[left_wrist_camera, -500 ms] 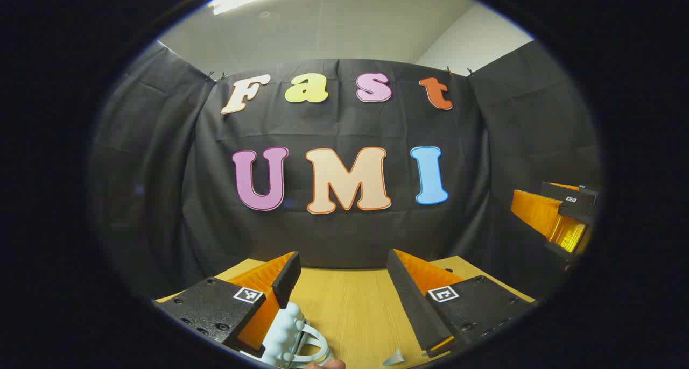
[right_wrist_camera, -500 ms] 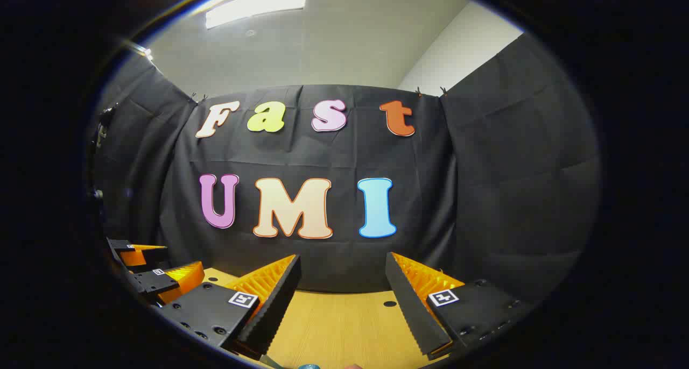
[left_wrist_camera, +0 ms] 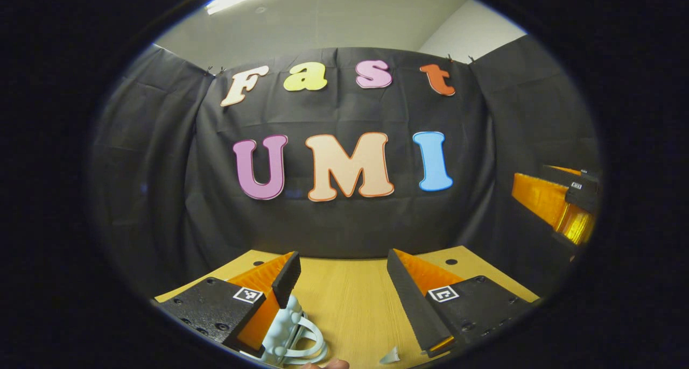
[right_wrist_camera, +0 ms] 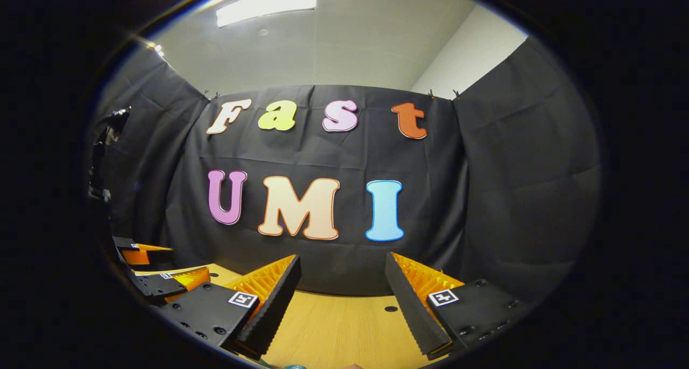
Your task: First open the suitcase, pack the skin care products into it, and then close the suitcase.
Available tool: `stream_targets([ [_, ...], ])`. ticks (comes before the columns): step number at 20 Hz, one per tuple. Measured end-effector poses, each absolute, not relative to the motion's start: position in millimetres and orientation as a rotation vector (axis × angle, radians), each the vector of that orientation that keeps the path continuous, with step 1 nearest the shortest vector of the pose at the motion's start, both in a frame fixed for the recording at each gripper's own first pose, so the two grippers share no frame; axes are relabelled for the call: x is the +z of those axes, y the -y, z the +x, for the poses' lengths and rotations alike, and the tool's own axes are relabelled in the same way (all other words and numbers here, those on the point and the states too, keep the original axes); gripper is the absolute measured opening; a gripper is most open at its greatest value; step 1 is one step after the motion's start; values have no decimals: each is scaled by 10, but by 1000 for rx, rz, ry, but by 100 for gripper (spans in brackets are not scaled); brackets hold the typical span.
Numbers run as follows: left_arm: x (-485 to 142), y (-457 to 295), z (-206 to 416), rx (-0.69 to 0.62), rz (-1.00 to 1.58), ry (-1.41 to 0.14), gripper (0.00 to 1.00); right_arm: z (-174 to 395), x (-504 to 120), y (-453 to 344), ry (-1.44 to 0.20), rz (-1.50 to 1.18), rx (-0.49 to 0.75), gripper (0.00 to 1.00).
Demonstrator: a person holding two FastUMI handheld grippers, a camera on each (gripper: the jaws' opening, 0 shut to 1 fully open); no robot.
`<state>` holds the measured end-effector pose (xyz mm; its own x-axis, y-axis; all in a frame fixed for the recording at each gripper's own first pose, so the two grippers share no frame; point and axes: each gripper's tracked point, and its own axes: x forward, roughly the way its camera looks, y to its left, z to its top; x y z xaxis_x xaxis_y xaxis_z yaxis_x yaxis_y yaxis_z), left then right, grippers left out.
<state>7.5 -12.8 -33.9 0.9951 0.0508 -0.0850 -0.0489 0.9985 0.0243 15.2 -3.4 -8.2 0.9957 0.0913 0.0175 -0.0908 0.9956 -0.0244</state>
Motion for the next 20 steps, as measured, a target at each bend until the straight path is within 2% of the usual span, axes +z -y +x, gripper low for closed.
stream_targets([
  [4,-736,-6,97,107,45,-186,95,236,-194,54,11,-8,142,98],
  [10,-1587,-331,117,126,12,-444,96,306,-332,187,-30,-8,50,99],
  [20,-2540,-207,38,11,-32,-746,96,358,-646,212,-123,-54,-35,99],
])
